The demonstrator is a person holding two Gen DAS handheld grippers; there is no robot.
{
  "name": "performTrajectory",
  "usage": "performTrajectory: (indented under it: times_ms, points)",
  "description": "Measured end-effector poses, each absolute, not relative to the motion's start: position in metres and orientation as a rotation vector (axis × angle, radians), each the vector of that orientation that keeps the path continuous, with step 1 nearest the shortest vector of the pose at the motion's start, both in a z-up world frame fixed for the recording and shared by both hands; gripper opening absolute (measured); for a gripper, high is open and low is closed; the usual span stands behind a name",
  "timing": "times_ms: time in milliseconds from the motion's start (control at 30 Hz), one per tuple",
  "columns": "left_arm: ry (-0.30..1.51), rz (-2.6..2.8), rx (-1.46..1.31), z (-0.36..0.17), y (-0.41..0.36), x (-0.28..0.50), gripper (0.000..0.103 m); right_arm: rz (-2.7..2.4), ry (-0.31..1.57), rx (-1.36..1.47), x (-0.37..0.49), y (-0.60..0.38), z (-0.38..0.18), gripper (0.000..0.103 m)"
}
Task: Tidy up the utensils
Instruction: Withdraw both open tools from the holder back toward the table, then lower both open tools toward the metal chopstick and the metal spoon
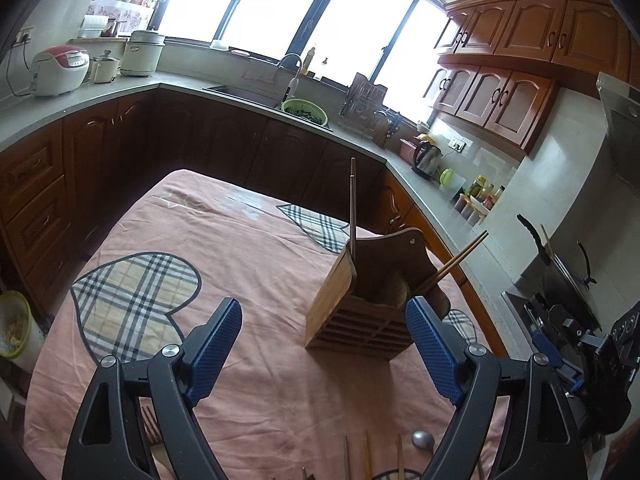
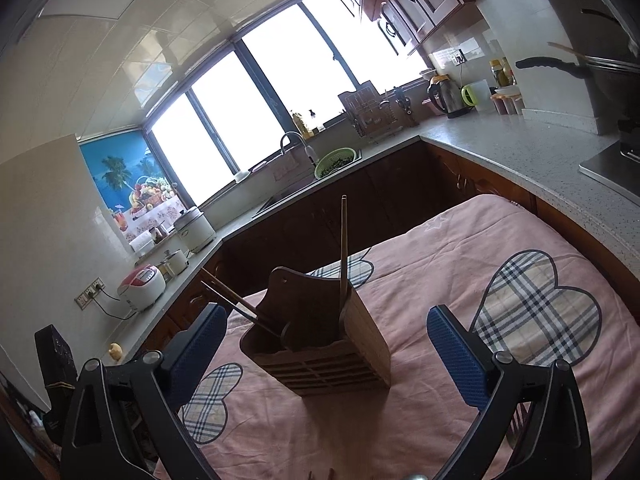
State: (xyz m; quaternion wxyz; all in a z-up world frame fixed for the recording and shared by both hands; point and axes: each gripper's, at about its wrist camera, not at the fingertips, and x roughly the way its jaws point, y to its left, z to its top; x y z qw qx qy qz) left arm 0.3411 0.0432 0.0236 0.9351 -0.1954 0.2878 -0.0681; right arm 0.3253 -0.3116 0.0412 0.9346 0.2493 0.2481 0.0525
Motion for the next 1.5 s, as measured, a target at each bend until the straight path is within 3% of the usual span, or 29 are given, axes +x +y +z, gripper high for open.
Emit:
performTrajectory:
  times_ms: [767,1500]
  points:
    - [0.728,-0.134,-0.340,0.021,0.040,0.262,0.084,0.075,0.633,0.424,0.243,-0.309,0.017,0.101]
    - [0.876,-0.162,-0.224,-0.005,-0.011,0.292,0.083,0.090,0.821,0.303,0.241,-0.298,-0.036,0.101]
